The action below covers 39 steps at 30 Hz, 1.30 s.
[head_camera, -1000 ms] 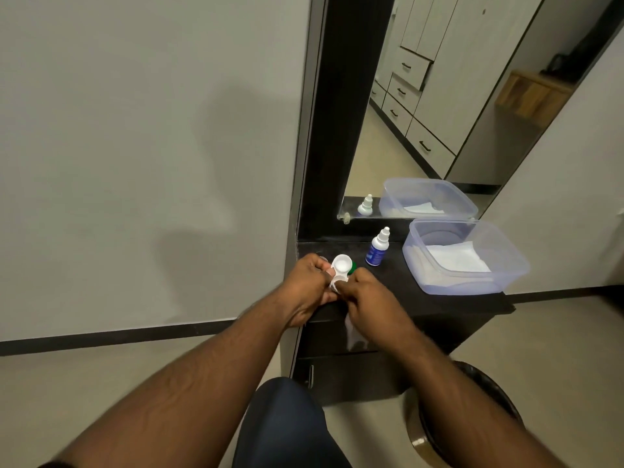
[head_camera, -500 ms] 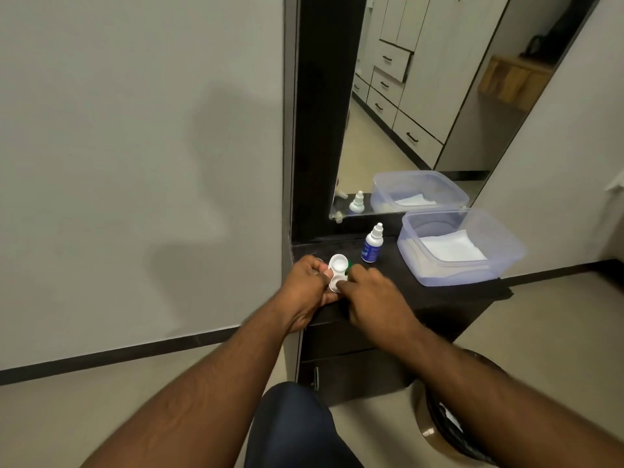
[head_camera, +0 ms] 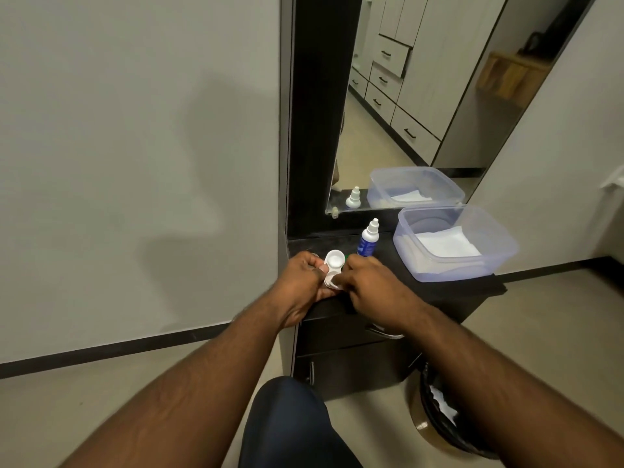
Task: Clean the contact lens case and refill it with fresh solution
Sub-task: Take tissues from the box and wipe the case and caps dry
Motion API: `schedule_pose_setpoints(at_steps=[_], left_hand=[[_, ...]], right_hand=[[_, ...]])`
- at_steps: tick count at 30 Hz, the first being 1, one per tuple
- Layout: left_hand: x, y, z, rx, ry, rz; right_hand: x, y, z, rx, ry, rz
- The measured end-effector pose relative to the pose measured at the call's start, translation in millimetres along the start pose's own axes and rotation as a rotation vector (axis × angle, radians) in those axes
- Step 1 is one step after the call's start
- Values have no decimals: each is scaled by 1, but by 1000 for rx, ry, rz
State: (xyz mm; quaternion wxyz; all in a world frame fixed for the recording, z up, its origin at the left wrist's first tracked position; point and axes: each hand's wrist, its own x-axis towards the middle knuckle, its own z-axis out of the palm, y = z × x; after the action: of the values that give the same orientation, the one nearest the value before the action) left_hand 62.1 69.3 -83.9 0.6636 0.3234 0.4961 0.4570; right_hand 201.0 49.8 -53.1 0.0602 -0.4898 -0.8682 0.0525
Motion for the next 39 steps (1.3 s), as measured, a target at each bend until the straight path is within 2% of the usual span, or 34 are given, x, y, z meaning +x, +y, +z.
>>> schedule_pose_setpoints(at_steps=[5,11,16,20,25,27,31,33,35,39], left_hand=[[1,1,0,42,22,-8],[-2,1,1,41,11,-9],[-2,2,-1,49,14,-13],[-2,2,0,46,11,-6],[0,3,-2,73,11,-19],[1,1,-2,93,1,-7],[1,0,-4,64,-51,1],[2,0,-5,71,-65,-6],[2,1,-6,94,-75,-16],[2,1,-8,146,-103,-20]], right_hand=[[-2,-8,3,-135,-17,-84],[1,-6,-8,-223,-21,-81],[-1,-5,-5,-195,-35,-96],[1,-6,-6,-264,-30,-90],[0,0,-9,-207,-68,-112],[-1,7,-13,-220,-17,-126],[-3,8,-12,107,268,19],[-1,15,-16,75,388,54],[1,21,-20,-19,380,-29],[4,25,-25,-158,202,-270]])
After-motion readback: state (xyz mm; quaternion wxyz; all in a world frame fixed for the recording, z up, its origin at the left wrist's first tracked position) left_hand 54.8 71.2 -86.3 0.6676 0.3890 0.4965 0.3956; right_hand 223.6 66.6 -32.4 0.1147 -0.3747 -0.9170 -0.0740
